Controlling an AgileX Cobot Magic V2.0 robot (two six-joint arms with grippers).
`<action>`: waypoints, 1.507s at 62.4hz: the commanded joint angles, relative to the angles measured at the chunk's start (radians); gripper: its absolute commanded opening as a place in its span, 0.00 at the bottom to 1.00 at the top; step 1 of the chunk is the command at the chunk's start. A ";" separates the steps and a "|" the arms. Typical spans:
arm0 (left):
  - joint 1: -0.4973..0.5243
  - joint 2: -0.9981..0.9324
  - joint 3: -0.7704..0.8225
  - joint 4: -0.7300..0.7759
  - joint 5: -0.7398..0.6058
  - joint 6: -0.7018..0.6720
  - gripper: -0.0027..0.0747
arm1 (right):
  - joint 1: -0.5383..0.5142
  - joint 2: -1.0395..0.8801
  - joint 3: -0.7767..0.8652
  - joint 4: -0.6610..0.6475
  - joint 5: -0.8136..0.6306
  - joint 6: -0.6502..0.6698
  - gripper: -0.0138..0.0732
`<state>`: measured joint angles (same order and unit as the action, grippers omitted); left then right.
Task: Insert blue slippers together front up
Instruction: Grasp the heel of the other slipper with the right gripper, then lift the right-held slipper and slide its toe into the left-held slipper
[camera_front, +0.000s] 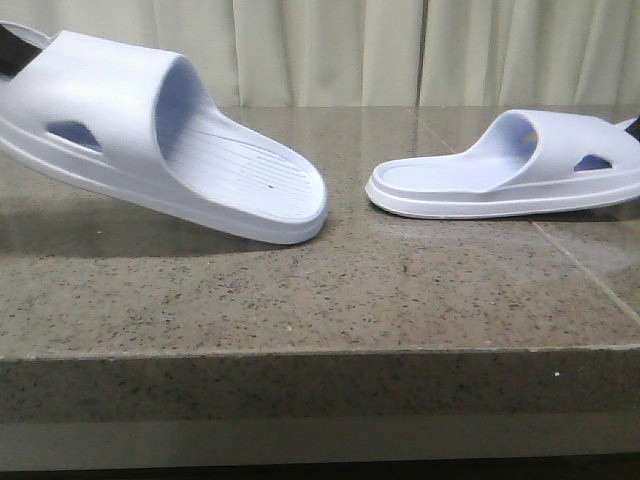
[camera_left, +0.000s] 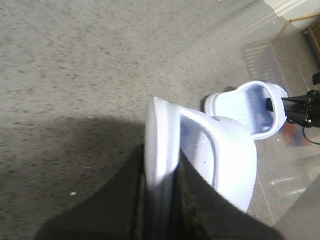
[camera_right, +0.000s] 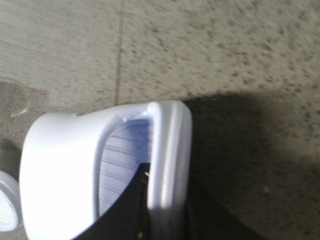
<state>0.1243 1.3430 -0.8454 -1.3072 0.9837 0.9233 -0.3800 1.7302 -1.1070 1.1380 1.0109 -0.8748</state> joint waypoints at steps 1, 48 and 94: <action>-0.058 -0.022 -0.020 -0.087 -0.024 0.007 0.01 | -0.010 -0.123 -0.026 0.039 0.049 -0.007 0.03; -0.375 0.146 0.018 -0.302 -0.341 0.042 0.01 | -0.056 -0.493 0.235 0.154 -0.021 0.067 0.03; -0.375 0.209 -0.011 -0.304 -0.322 0.042 0.01 | 0.552 -0.292 0.252 0.217 -0.368 0.064 0.03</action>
<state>-0.2410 1.5814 -0.8298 -1.5687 0.6228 0.9530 0.0770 1.4295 -0.8321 1.3025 0.6056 -0.7968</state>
